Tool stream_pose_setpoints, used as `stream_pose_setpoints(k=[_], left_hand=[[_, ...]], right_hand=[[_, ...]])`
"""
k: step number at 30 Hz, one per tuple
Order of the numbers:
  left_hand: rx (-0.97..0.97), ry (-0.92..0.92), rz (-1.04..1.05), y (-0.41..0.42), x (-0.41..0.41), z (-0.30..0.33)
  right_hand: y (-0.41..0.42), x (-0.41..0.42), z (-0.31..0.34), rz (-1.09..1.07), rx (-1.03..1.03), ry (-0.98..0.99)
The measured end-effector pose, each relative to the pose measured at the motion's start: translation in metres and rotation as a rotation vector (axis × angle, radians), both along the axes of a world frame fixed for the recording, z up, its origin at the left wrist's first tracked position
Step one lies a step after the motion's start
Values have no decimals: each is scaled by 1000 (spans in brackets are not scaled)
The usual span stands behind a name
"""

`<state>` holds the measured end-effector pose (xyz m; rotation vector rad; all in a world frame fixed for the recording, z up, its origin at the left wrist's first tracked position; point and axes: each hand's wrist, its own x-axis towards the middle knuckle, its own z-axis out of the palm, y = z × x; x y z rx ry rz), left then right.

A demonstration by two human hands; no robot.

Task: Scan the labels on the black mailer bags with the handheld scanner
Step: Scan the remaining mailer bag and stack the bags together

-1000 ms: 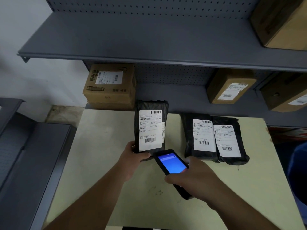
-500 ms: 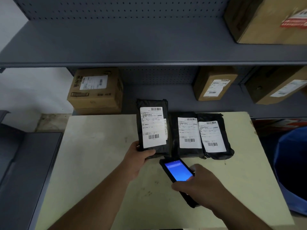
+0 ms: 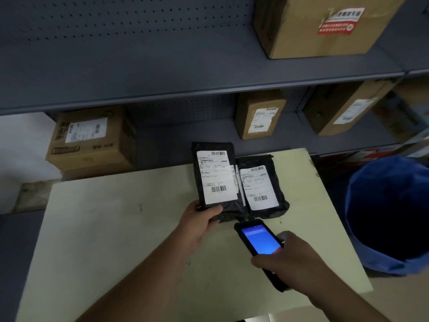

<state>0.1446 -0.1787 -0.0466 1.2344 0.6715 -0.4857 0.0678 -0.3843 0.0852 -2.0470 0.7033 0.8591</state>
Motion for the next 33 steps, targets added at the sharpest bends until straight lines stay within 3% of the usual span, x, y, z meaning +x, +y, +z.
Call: stream_pose_setpoints(k=[16,28,33], left_hand=[[-18,77,-24,-88,23,-15],[579,-45,-167,-89,28,-21],[565,-77,-145,-75,26,-19]], right_hand=[[-63,-2,-1,-54,-39,-10],[-60,-4,-5,-45,-14,6],[-48,-5,-5,-40,-6,10]])
